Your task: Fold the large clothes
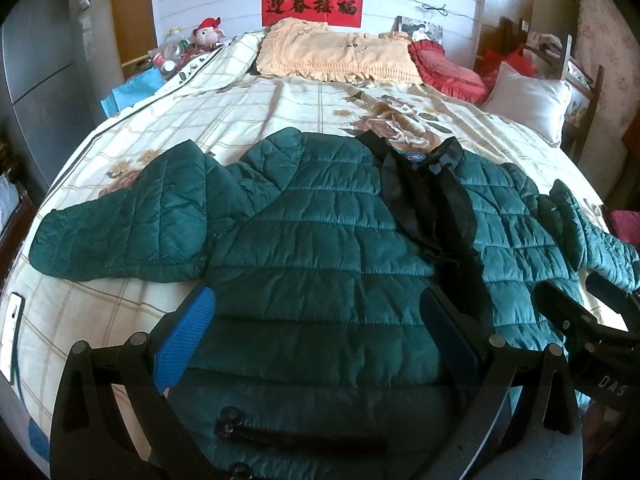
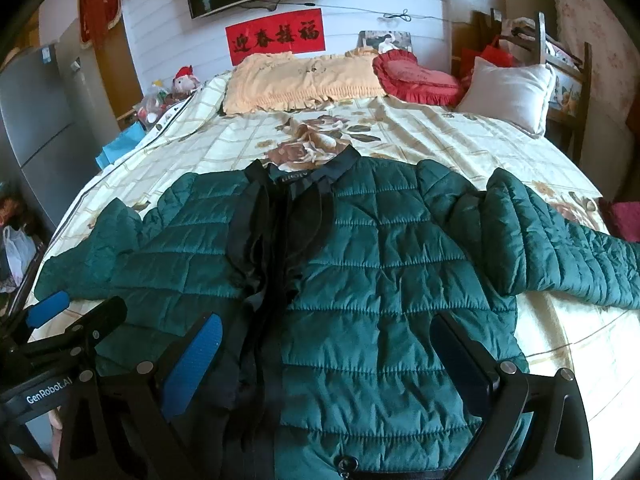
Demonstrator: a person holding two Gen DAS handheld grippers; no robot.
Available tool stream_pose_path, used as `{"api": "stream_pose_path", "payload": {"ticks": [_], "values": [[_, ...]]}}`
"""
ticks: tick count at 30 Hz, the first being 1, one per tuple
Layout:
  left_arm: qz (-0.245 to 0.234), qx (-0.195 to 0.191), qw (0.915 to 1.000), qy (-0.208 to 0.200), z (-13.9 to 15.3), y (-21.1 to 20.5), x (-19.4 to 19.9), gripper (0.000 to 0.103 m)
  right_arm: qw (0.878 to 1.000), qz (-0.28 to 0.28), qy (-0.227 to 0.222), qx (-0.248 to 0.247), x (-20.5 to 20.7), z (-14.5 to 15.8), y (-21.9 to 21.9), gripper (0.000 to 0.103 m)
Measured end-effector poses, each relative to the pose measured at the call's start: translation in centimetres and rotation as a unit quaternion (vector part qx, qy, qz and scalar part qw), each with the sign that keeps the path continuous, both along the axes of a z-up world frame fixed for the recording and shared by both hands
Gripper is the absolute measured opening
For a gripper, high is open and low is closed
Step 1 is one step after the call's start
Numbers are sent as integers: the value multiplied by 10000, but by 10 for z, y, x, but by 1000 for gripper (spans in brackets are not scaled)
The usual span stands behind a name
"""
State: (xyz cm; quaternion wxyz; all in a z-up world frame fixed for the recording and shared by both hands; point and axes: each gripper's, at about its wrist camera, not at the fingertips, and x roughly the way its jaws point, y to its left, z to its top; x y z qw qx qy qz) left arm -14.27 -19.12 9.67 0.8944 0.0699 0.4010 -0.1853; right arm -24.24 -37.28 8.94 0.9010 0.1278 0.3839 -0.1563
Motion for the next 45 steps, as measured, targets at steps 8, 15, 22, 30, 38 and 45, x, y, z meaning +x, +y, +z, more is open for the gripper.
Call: {"api": "stream_pose_path", "payload": {"ticks": [8,15,22,30,38,45], "values": [[-12,2,10000,11,-1,0,1,103,10000,-19,40,24,2,-5,0,103],[-13,-9,10000,59,-5,-1,2,103,10000,-53,65,33,3,-7,0,103],[-15,-38,9999,99,-9,-3,1,103,9999,-85,106,9,4,-9,0,103],[-37,-43,9999,138,-13,-5,-3,103,9998,-149,158,36,2,-12,0,103],[-36,-43,9999,128,-13,-5,-3,103,9997,-155,160,50,1,-13,0,103],[-18,-36,9999,119,-15,-5,-6,103,9997,-168,171,42,1,-13,1,103]]}}
